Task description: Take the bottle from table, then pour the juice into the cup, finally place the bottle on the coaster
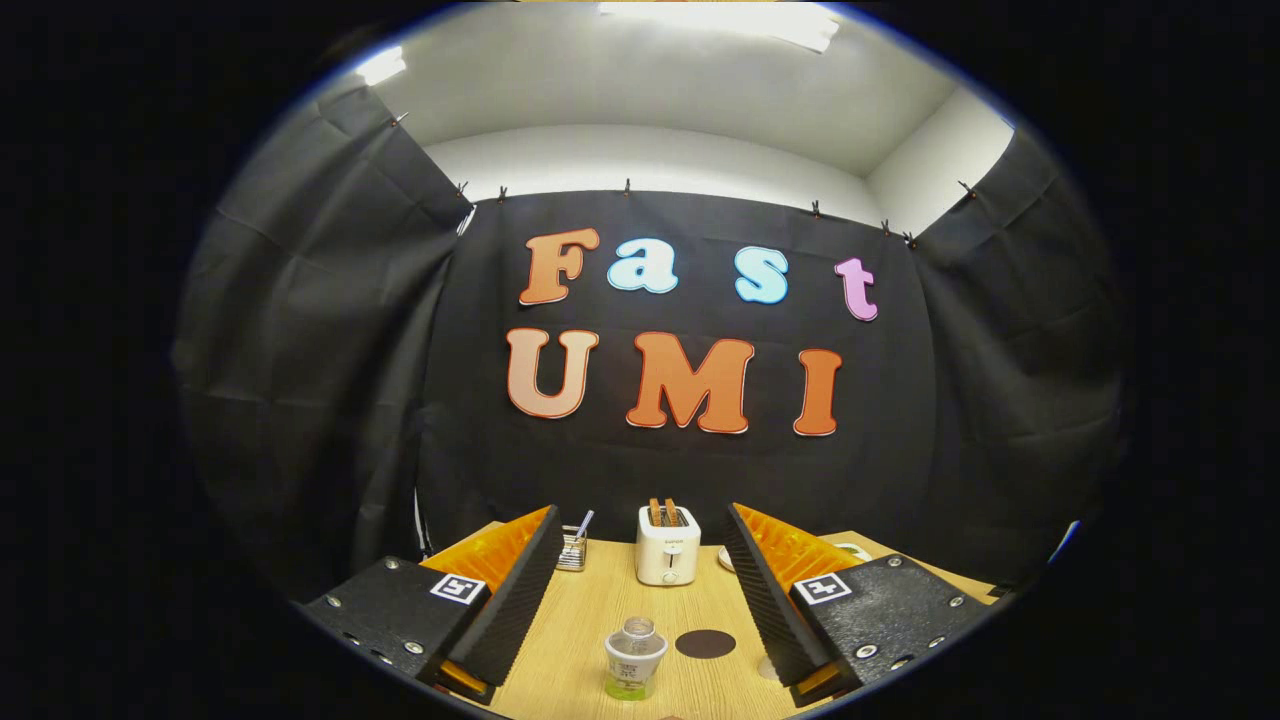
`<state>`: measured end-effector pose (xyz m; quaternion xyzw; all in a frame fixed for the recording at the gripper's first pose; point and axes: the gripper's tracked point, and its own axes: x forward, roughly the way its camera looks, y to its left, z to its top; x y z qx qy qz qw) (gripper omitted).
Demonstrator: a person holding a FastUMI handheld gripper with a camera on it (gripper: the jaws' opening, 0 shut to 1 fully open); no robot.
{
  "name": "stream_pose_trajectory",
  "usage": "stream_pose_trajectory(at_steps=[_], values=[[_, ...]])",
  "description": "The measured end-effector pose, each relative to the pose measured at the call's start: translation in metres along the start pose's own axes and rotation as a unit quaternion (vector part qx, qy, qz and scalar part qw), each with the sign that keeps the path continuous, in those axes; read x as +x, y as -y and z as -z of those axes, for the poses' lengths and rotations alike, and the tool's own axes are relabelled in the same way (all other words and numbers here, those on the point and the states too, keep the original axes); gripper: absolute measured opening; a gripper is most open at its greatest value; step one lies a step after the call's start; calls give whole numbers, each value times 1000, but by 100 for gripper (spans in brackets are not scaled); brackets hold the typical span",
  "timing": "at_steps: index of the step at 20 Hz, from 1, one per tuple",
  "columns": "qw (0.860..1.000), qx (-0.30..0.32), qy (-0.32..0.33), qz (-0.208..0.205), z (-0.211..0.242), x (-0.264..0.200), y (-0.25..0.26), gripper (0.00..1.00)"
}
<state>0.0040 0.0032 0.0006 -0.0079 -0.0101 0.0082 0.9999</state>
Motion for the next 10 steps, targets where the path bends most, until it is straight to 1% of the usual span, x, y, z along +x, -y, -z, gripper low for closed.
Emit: stream_pose_trajectory(at_steps=[10], values=[[1000,7,-11,8,18,4,1,96]])
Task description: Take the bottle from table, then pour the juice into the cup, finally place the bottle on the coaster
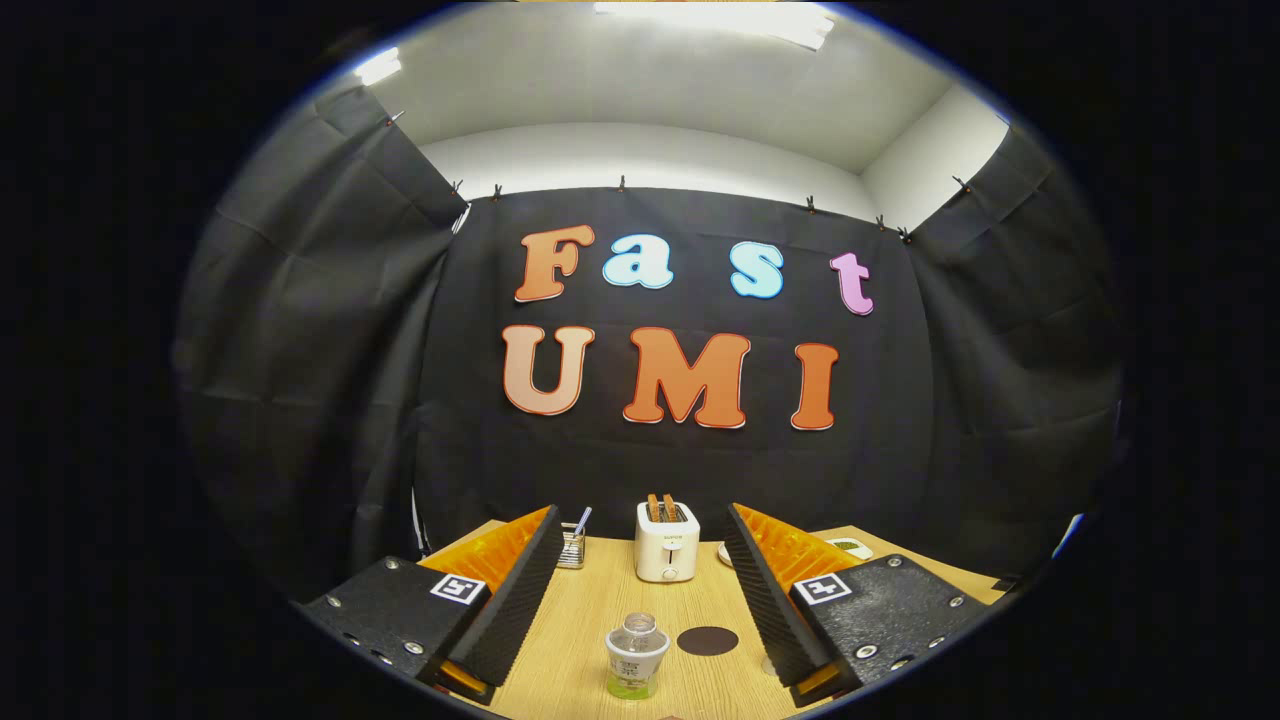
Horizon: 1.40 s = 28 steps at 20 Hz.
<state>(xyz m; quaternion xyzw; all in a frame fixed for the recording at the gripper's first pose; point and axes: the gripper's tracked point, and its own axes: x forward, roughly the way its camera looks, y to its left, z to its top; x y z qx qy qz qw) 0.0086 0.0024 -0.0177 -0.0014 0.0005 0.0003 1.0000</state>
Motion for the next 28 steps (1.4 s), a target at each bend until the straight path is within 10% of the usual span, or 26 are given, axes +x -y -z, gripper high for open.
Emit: stream_pose_trajectory(at_steps=[28], values=[[989,26,-144,16,232,30,-12,92]])
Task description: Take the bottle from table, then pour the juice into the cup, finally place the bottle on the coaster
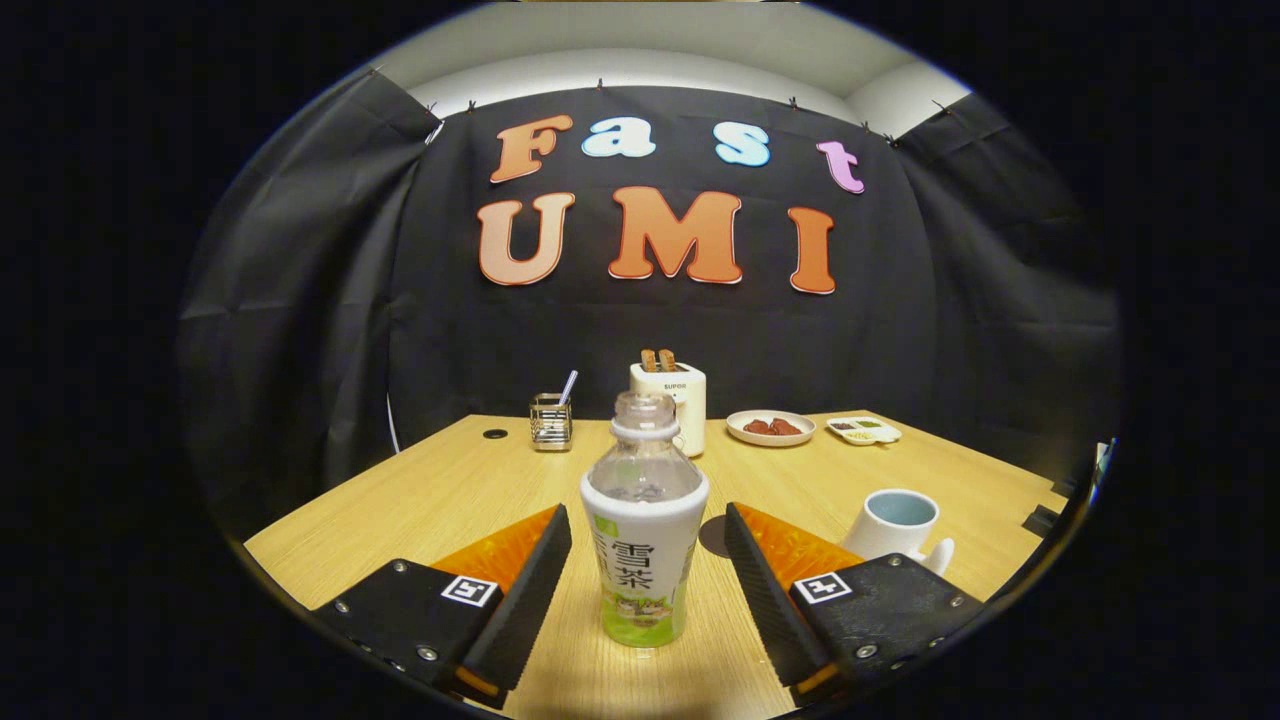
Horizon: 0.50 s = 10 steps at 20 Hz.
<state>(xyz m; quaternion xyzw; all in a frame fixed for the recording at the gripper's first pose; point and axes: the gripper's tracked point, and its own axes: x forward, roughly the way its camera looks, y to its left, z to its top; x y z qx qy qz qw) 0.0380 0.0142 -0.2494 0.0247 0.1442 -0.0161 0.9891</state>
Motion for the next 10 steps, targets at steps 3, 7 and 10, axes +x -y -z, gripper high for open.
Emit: stream_pose_trajectory(at_steps=[3,7,10], values=[[1000,7,-12,-2,18,10,-2,89],[1000,-13,-26,-2,35,19,-2,78],[1000,-18,-17,-11,37,23,-7,68]])
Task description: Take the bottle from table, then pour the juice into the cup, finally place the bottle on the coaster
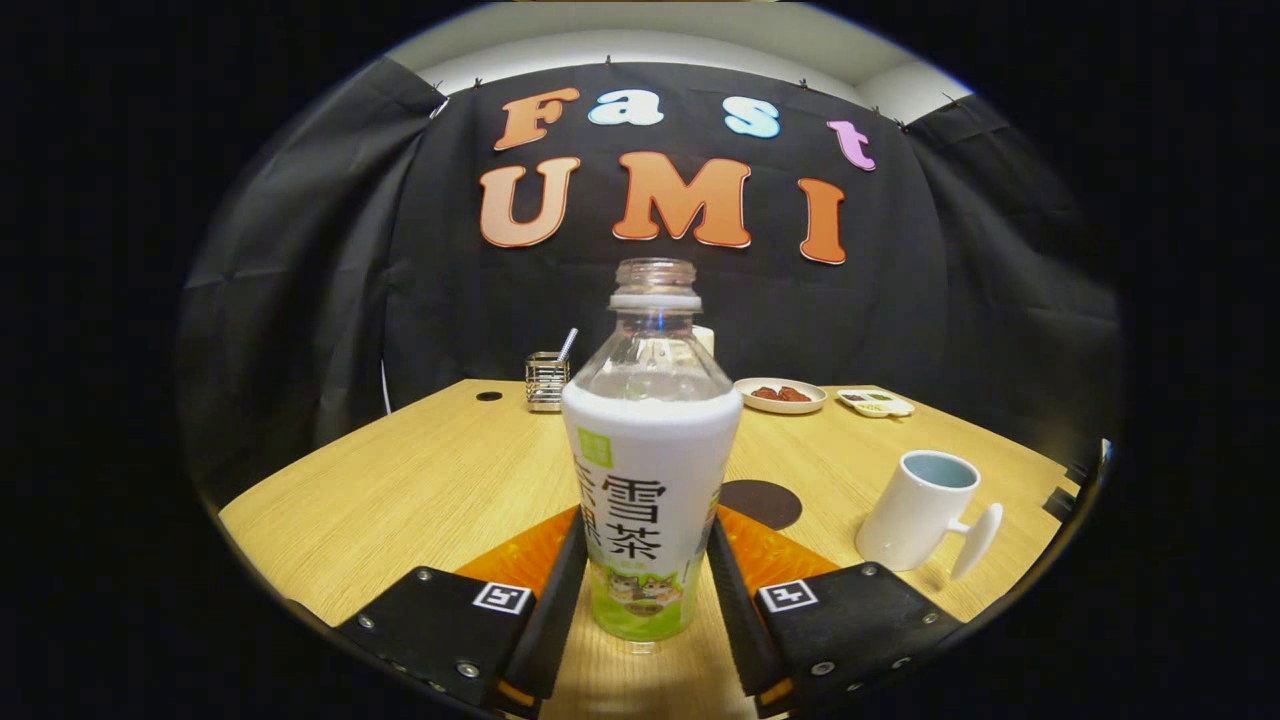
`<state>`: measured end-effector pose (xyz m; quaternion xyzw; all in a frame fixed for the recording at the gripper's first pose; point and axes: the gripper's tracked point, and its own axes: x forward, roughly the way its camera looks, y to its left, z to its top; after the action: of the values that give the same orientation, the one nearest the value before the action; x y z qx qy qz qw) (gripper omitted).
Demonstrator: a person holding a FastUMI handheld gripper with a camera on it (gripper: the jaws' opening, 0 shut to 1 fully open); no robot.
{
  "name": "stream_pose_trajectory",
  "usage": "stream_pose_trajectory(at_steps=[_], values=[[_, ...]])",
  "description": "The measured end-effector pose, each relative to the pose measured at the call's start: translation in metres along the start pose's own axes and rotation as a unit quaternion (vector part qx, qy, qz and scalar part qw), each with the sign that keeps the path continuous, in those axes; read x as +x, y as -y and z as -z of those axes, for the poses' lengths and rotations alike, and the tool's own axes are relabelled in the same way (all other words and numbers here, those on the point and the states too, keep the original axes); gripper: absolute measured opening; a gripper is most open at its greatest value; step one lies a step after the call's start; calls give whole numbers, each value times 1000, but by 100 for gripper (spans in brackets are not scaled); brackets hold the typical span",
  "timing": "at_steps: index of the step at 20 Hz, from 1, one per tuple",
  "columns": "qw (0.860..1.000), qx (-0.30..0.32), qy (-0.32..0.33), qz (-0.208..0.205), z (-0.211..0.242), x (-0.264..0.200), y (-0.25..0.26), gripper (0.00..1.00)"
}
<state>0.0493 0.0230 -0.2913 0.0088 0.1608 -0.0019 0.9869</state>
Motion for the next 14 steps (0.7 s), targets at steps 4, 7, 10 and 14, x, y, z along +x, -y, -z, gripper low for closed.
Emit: stream_pose_trajectory(at_steps=[4,7,10,14], values=[[1000,2,-8,-24,0,6,-6,59],[998,52,-7,-47,-10,8,-8,57],[989,132,-4,-67,-20,14,-4,57],[974,214,-11,-76,-27,27,6,57]])
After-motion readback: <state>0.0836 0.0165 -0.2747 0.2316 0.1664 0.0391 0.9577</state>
